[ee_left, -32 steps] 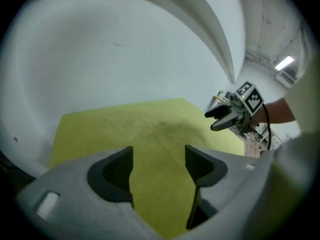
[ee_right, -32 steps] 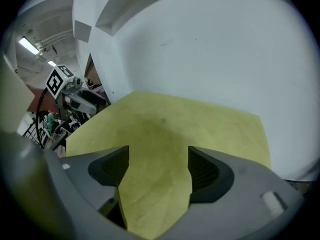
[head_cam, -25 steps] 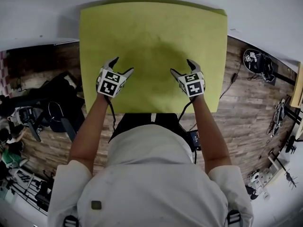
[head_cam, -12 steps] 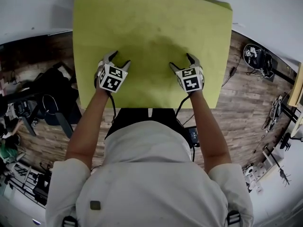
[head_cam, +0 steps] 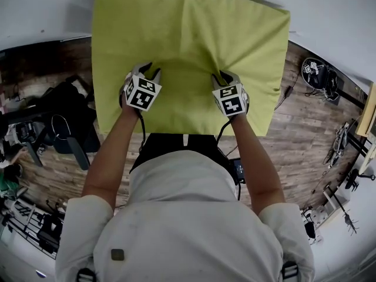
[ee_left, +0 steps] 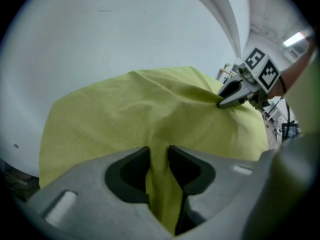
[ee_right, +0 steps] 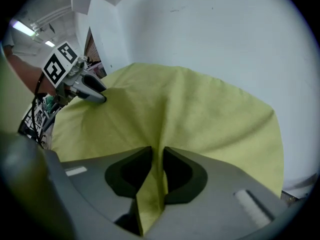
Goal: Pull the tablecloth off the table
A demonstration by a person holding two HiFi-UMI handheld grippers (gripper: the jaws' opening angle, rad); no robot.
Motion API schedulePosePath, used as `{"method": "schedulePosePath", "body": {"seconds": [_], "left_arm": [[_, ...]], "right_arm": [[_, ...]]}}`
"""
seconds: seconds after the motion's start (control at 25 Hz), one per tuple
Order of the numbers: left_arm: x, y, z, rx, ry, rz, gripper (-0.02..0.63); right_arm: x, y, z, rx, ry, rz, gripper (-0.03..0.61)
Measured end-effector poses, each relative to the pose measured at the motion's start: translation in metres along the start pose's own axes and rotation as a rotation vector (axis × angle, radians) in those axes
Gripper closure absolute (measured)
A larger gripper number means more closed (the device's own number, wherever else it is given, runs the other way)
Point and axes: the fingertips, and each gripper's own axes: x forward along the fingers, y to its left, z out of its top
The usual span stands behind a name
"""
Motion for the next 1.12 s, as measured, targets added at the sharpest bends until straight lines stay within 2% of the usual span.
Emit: {"method": "schedulePosePath", "body": {"seconds": [0.08, 0.16, 0.2, 0.48, 0.6, 0.8, 1.12], "left_arm": [[0.002, -0.004, 0.002, -0.005, -0.024, -0.003, 0.55], [0.003, -0.007, 0.004, -0.009, -0.042, -0.005, 0.607], [0.004, -0.008, 0.004, -0.01, -0.046, -0.004, 0.613], [-0.001, -0.006, 0.005, -0.067, -0.056, -0.02, 0.614], [-0.019, -0.007, 0.02, -0.086, -0.095, -0.003, 0.614], [-0.055, -0.016, 0.023, -0.138, -0.136, 0.044, 0.614], [-0.135, -0.035, 0.056, -0.18, -0.28, 0.127, 0.614]], "right_arm": [[0.002, 0.007, 0.002, -0.018, -0.004, 0.006, 0.556], [0.003, 0.01, 0.002, -0.028, -0.002, 0.002, 0.563], [0.004, 0.01, 0.002, -0.026, -0.003, 0.004, 0.563], [-0.001, 0.01, 0.005, -0.04, -0.011, 0.028, 0.565], [-0.017, 0.008, 0.015, -0.068, -0.047, 0.02, 0.565], [-0.056, 0.017, 0.028, -0.11, -0.113, 0.028, 0.565], [-0.135, 0.031, 0.057, -0.184, -0.271, 0.035, 0.565]]}}
